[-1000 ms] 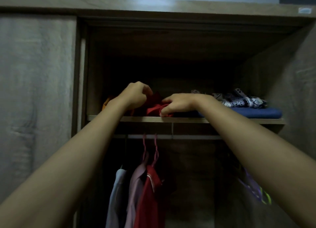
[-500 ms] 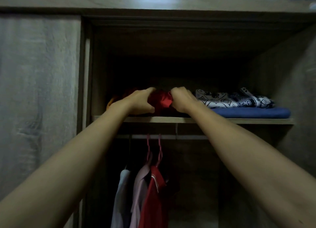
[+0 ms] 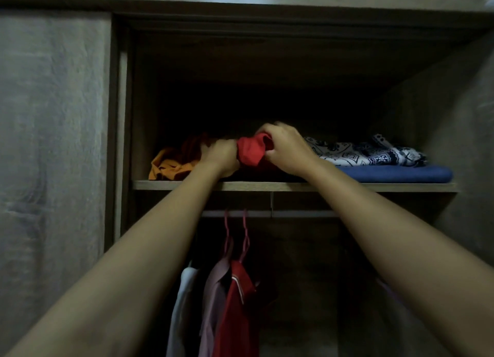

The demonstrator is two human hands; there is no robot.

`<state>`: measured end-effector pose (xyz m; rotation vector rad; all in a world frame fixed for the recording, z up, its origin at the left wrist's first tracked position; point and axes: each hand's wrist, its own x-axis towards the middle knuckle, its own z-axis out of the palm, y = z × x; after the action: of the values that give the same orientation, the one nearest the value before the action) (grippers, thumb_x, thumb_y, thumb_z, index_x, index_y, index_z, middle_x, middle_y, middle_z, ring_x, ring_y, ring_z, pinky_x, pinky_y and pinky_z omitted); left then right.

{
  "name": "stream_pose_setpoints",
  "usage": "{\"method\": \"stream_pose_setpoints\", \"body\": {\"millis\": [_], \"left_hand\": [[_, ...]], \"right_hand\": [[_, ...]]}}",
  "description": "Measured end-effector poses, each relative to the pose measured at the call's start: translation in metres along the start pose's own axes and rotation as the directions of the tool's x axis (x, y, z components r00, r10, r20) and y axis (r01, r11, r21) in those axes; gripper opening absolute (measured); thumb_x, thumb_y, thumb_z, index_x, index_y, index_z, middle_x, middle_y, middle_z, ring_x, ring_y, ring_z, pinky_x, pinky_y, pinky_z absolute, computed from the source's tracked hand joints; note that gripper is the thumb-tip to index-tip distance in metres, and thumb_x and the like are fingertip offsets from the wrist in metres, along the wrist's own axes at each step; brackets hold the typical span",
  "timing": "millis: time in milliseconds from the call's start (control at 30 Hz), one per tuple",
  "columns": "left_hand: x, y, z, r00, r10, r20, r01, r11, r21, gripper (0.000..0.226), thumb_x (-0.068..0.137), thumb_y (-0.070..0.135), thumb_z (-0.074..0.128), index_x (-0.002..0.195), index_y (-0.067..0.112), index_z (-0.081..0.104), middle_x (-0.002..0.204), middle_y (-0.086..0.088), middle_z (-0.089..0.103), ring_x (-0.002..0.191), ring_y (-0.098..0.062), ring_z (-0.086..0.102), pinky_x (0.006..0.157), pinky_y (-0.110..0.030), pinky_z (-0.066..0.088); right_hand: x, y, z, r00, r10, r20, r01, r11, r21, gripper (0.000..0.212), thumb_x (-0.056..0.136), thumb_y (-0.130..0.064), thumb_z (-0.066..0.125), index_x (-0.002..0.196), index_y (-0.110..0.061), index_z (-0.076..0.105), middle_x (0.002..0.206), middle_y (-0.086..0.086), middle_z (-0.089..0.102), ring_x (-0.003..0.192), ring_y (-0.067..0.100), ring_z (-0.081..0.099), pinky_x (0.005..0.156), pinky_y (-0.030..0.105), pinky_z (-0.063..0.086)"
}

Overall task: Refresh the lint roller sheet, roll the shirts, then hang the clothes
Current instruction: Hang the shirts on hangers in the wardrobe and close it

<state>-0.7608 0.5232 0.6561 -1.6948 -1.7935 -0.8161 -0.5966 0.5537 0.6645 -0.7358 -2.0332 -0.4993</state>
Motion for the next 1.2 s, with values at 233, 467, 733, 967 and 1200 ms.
{"method": "stream_pose_setpoints", "body": {"millis": [233,467,733,967,1200], "left_hand": [[0.011,-0.009,-0.006,0.959,0.014,-0.284,-0.063,0.984,-0.166,0.044,0.087,0.008,0.050,0.129,0.021,0.049,0.119,-0.015,0.061,0.114,-0.037,0.055,0.100,-0.049,0.036],[0.000,-0.005,-0.021,0.904,0.055,-0.425,-0.244,0.880,-0.407,0.045,0.080,0.000,0.049,0.121,0.018,0.053,0.113,-0.008,0.065,0.103,-0.025,0.062,0.081,-0.023,0.044],[-0.012,-0.005,-0.039,0.950,0.204,-0.236,-0.303,0.778,-0.551,0.073,0.071,0.050,0.075,0.133,0.025,0.046,0.128,0.000,0.053,0.110,-0.011,0.055,0.092,-0.030,0.047],[-0.021,0.020,-0.067,0.904,0.197,-0.380,-0.394,0.728,-0.561,0.037,0.079,0.016,0.068,0.114,0.022,0.057,0.099,0.007,0.064,0.089,-0.005,0.061,0.071,-0.010,0.045],[-0.044,0.036,-0.113,0.883,0.267,-0.387,-0.452,0.708,-0.542,0.036,0.073,0.028,0.062,0.109,0.020,0.064,0.099,0.001,0.069,0.090,-0.008,0.064,0.082,-0.034,0.052]], "right_hand": [[-0.001,0.014,-0.011,0.964,0.093,0.249,-0.118,0.989,0.090,0.088,0.070,-0.034,0.081,0.142,-0.029,0.031,0.132,0.008,0.055,0.120,0.026,0.052,0.096,0.031,0.042],[-0.003,0.003,-0.009,0.976,0.176,-0.128,-0.185,0.981,-0.060,0.042,0.093,-0.037,0.049,0.131,-0.030,0.032,0.111,0.013,0.057,0.093,0.034,0.060,0.076,0.043,0.053],[-0.001,-0.007,-0.041,0.834,0.377,-0.402,-0.309,0.924,0.224,0.030,0.091,-0.034,0.041,0.116,-0.018,0.041,0.103,0.011,0.057,0.083,0.023,0.055,0.064,0.035,0.039],[-0.012,-0.032,-0.070,0.855,0.436,-0.283,-0.177,0.756,0.630,0.029,0.086,-0.036,0.044,0.104,-0.013,0.045,0.092,0.004,0.059,0.088,0.028,0.063,0.071,0.052,0.058],[-0.035,-0.032,-0.098,0.867,0.462,-0.189,-0.108,0.544,0.832,0.022,0.095,-0.011,0.055,0.107,-0.024,0.043,0.105,0.000,0.055,0.089,0.015,0.063,0.059,0.028,0.059]]}}
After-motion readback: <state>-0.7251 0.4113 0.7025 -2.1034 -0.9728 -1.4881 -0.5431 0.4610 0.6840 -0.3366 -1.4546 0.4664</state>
